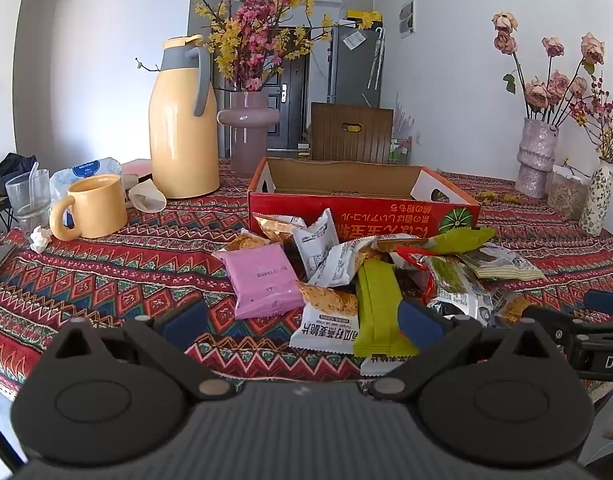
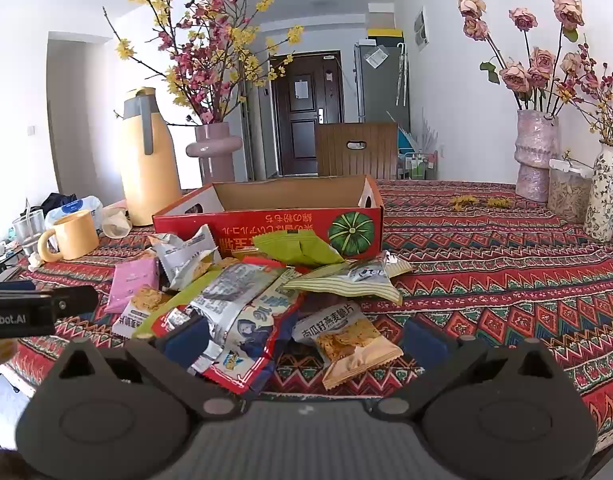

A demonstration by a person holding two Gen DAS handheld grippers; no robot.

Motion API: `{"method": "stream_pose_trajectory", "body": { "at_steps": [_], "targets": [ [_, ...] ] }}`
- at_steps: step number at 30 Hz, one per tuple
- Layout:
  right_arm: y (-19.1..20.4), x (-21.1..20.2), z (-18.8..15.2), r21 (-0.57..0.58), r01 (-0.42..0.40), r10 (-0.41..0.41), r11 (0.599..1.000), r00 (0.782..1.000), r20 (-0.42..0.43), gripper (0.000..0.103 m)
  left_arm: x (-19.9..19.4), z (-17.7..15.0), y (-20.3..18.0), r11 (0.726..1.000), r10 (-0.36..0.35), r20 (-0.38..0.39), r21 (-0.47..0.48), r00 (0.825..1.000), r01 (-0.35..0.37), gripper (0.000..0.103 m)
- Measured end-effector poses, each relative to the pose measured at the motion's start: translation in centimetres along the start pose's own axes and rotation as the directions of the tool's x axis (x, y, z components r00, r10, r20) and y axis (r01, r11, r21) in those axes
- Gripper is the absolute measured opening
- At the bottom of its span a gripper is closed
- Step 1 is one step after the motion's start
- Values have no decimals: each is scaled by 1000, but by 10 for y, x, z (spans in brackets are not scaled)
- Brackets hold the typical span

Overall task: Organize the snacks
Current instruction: 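Move both tools toward the snack pile in front of the box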

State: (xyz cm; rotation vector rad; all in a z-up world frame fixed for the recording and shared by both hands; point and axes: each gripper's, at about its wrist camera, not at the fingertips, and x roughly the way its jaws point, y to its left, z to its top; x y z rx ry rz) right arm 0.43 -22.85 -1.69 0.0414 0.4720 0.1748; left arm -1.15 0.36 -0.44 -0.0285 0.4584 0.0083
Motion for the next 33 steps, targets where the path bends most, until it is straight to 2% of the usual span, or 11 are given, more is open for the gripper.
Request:
{"method": "stream_pose_trajectory", "body": {
  "at_steps": [23,28,31,33],
  "targets": [
    [-2,2,-1,4,3,-3,1000,1000,-4,103,4,-3,5,999,-32,-17,-27,999,32,103],
    [-8,1,-3,-15,24,-24,1000,1000,-4,103,9,-2,7,999,-32,-26,-30,999,31,103],
    [-17,8,-2,-43,50,-49,998,999,2,100,16,0,11,999,-29,-43,-37,999,28,103],
    [-24,14,1,-64,53,-53,997,999,-7,90,20,0,13,999,-25,-53,-40,998,23,103]
  ]
}}
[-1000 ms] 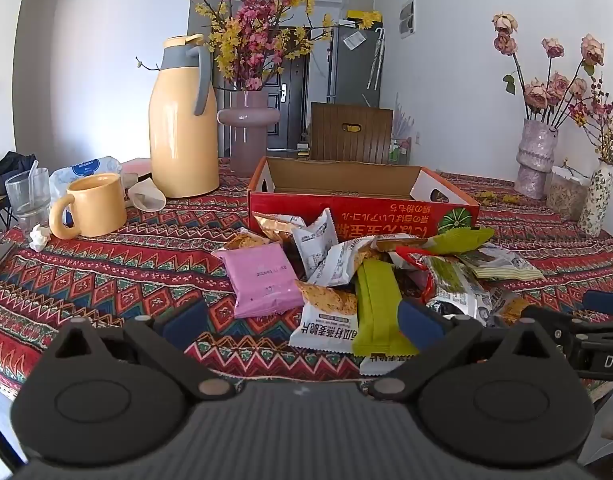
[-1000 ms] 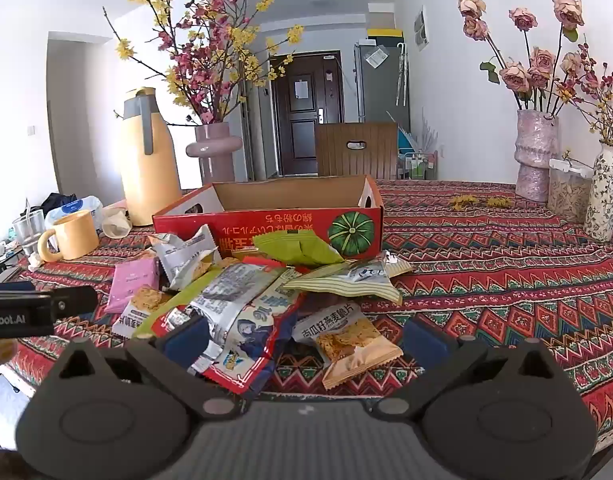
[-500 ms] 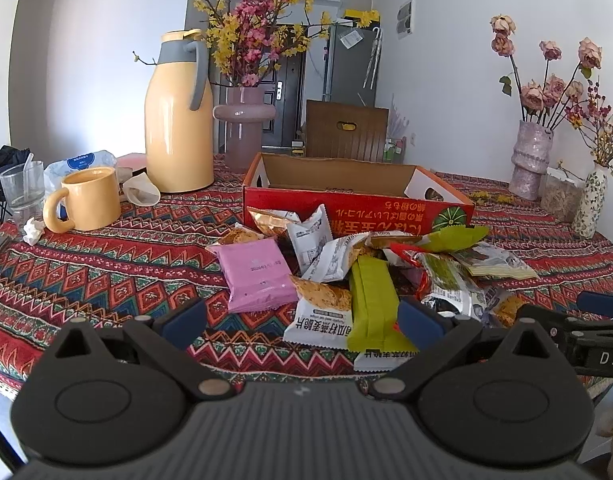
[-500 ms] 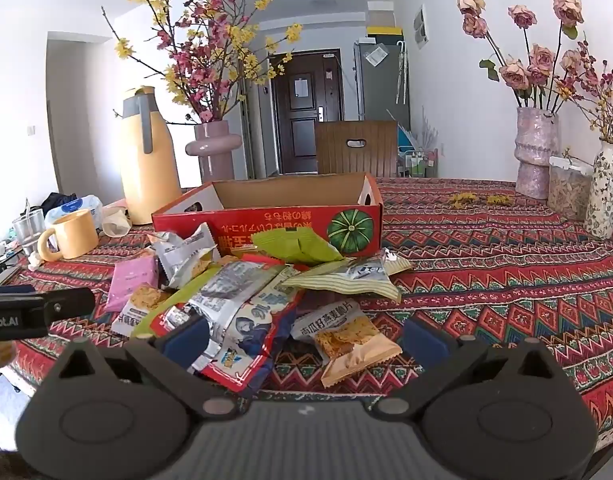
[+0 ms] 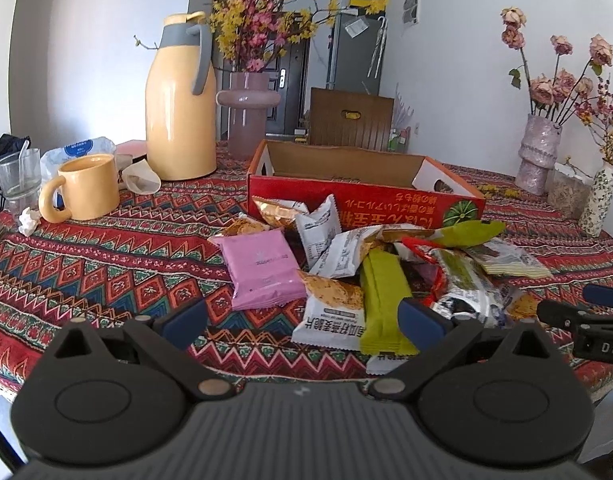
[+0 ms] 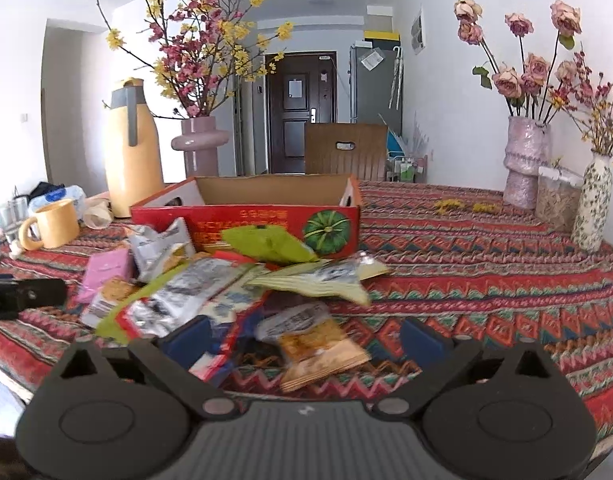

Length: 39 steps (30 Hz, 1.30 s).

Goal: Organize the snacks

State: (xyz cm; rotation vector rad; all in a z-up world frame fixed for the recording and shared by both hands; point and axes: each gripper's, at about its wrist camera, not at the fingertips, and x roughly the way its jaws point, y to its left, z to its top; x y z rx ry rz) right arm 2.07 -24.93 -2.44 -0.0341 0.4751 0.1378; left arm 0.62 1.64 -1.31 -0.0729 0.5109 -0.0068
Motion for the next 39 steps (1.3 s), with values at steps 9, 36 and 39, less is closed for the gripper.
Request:
{"method": "stream_pose_trajectory", "body": {
  "at_steps": [9,36,39],
  "targets": [
    [-10,52,3,-87,-93,81,992,987,-136,71,12,3,8,1000,24,-31,-12,999,-24,103],
    [-34,7,-14,52,-34,36,998,999,-35,40,102,16,-12,995,81,-228,66,970,-68,103],
    [-37,9,-16,66,-34,36,997,999,-35,40,106,15,-5,997,76,-241,36,967,-69,103]
  ]
}}
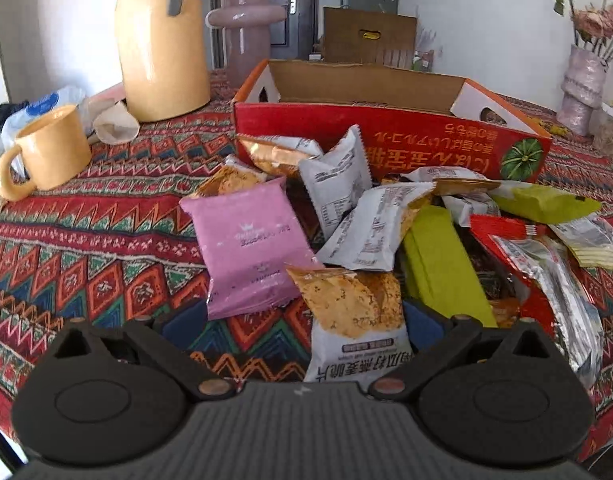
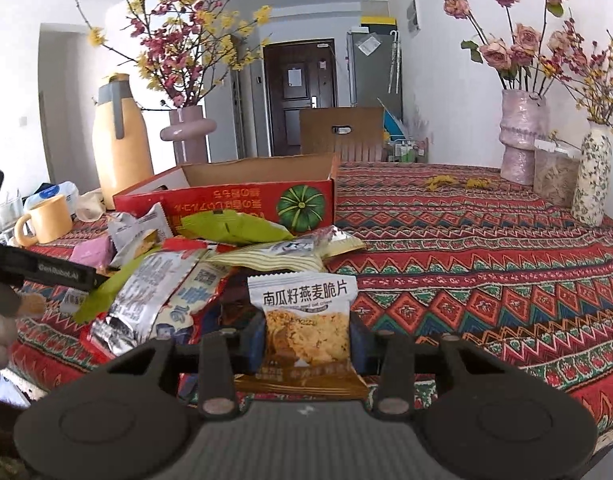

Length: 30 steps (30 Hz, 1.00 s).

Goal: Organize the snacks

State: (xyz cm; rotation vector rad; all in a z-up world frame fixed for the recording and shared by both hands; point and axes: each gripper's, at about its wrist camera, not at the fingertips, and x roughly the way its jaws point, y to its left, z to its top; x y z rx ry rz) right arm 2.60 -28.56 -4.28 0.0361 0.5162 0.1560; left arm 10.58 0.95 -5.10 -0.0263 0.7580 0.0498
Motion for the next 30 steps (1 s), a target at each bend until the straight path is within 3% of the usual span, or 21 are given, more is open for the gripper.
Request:
{"method": "stream_pose_trajectory", "body": {
  "at_steps": [2,12,13,15,18,19,30],
  "targets": [
    [-1,1,-1,6,-3,3,1000,1000,-1,40,7,1,3,1000,19,-46,-14,999,-20,103],
    [3,1,-5,16,-17,17,1000,1000,-3,40,7,2,5,1000,28,-75,-8,997,-29,103],
    [4,0,-5,16,-18,18,1000,1000,-2,40,5,2,4,1000,23,-72,-6,997,-23,100],
    [4,-2,-4,15,-20,20,1000,1000,1,40,-2,-2,2,1000,17,-45,8,999,-16,86],
    [3,-6,-2,16,-20,20,1000,1000,13,40,-13,-7,1,1000,1,-21,17,1000,0,58],
    [3,-7,-2,15,-20,19,1000,1000,17,40,-16,-8,1,1000,-8,-15,19,1000,8,44],
    [9,-22,12,-2,-28,28,1000,996,84,40,-63,-4,5,997,-59,130,49,990,53,44]
  ]
}}
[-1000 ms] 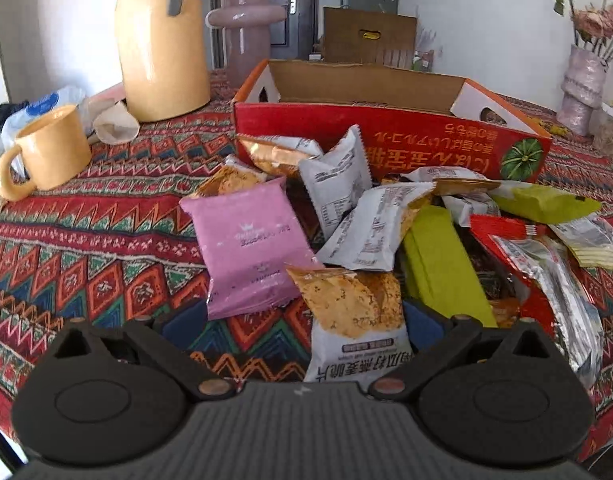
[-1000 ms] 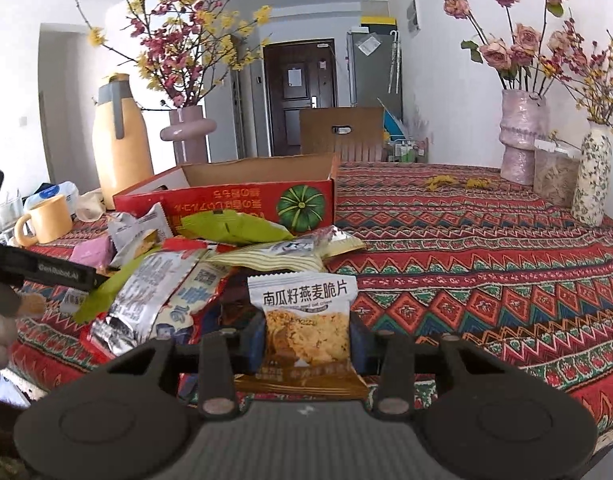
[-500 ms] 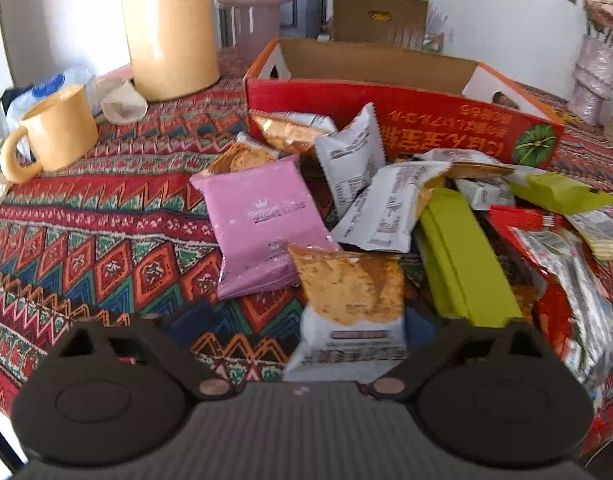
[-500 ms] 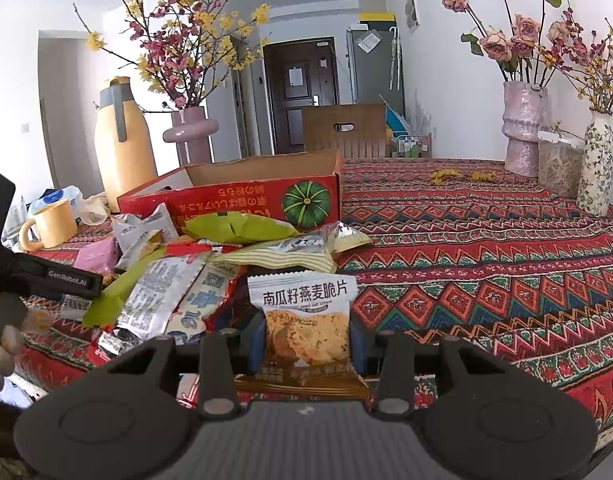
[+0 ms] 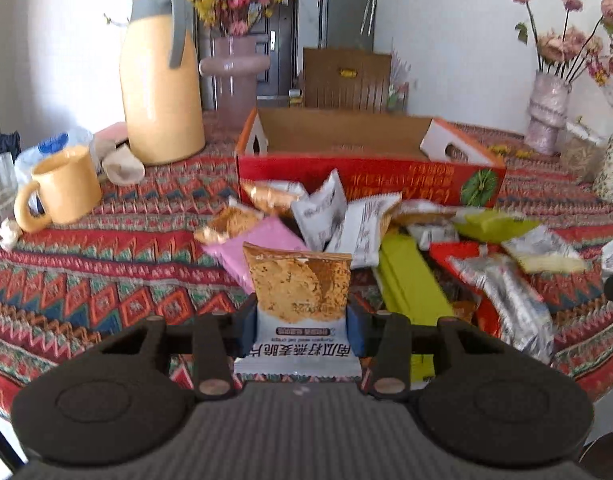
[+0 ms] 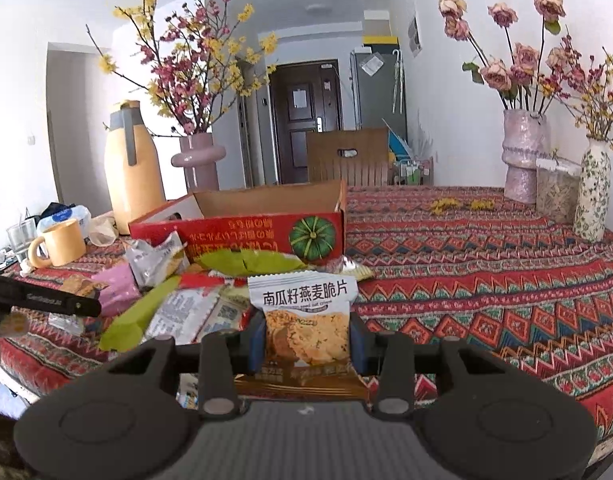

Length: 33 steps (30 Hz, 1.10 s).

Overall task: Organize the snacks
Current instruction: 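Carry the crisp packet over the cardboard box with the right gripper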

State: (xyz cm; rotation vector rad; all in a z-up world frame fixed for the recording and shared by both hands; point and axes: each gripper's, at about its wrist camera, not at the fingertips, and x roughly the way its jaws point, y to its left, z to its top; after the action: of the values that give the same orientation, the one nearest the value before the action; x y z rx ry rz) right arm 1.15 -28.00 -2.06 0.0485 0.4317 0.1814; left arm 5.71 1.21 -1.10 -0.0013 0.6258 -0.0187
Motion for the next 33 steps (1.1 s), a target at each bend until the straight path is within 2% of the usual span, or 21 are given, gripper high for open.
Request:
{"method": "stream_pose_trajectory", "body": {
  "at_steps": [7,15,25,33],
  "targets": [
    [5,10,28,-16,-14,15,1000,998,61,40,0,30,-2,1000,-7,62,1,998,6,44],
    [2,56,76,-27,-28,30,999,995,90,41,19,77,-9,1000,0,130,0,991,0,44],
    [-3,146,136,-22,-29,30,999,999,44,41,70,141,-7,999,30,164,-41,986,-24,44],
    [7,222,166,-37,3,-5,999,999,-40,41,130,166,-4,996,58,150,-80,987,-47,44]
  ]
}}
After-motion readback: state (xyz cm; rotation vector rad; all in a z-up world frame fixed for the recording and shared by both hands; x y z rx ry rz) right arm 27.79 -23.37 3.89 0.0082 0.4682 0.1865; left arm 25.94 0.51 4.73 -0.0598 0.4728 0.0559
